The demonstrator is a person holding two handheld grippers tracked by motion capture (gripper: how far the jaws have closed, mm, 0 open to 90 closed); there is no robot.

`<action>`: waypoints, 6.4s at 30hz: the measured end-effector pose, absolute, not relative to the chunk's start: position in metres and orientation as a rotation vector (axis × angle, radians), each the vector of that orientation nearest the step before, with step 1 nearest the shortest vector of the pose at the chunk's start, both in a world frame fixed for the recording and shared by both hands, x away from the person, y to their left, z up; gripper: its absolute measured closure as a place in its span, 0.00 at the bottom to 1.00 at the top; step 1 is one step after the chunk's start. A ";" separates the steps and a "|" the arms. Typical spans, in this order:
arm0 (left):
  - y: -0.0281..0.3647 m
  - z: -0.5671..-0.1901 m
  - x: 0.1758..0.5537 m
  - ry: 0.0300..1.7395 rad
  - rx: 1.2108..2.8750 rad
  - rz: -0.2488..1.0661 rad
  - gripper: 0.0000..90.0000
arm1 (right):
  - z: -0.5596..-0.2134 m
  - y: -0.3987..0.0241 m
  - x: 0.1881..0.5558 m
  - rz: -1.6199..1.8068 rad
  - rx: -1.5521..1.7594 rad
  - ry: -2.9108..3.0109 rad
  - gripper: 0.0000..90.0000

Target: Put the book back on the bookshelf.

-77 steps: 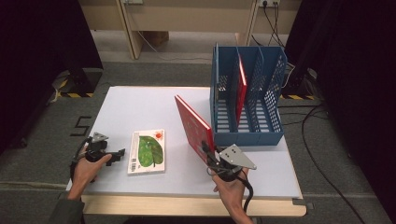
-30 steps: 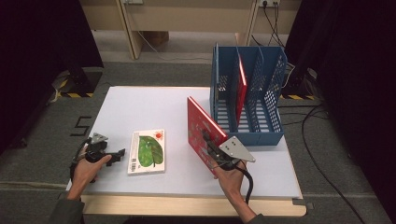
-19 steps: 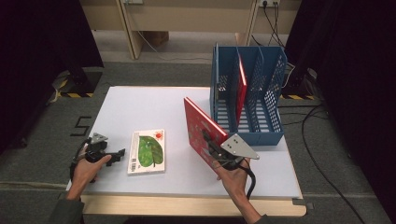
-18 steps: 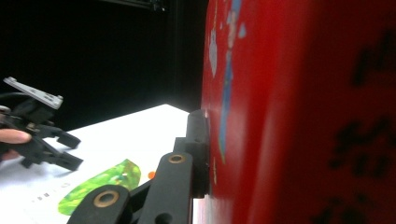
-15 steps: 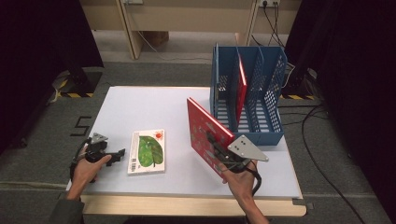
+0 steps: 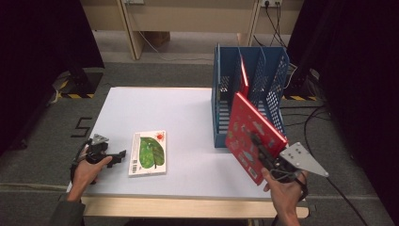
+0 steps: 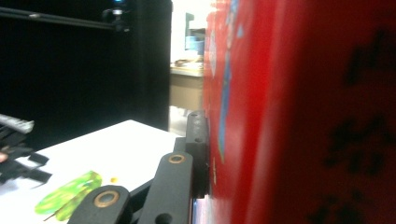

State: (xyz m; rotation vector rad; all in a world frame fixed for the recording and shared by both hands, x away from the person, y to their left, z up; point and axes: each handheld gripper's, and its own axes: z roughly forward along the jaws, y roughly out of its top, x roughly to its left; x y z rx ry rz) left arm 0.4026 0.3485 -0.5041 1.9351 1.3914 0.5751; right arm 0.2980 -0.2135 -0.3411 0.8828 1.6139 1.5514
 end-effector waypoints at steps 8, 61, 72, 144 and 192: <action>0.348 -0.504 0.403 1.392 1.936 0.576 0.13 | -0.327 -0.241 0.313 1.469 0.954 1.528 0.88; 0.348 -0.505 0.403 1.388 1.933 0.580 0.13 | -0.360 -0.199 0.523 1.286 1.176 1.354 0.88; 0.348 -0.505 0.403 1.387 1.933 0.582 0.13 | -0.384 -0.195 0.540 1.280 1.195 1.379 0.88; 0.348 -0.504 0.402 1.390 1.938 0.580 0.13 | -0.392 -0.210 0.473 1.338 1.136 1.698 0.76; 0.351 -0.502 0.401 1.405 1.908 0.545 0.16 | -0.407 -0.131 0.386 1.362 1.007 1.947 0.43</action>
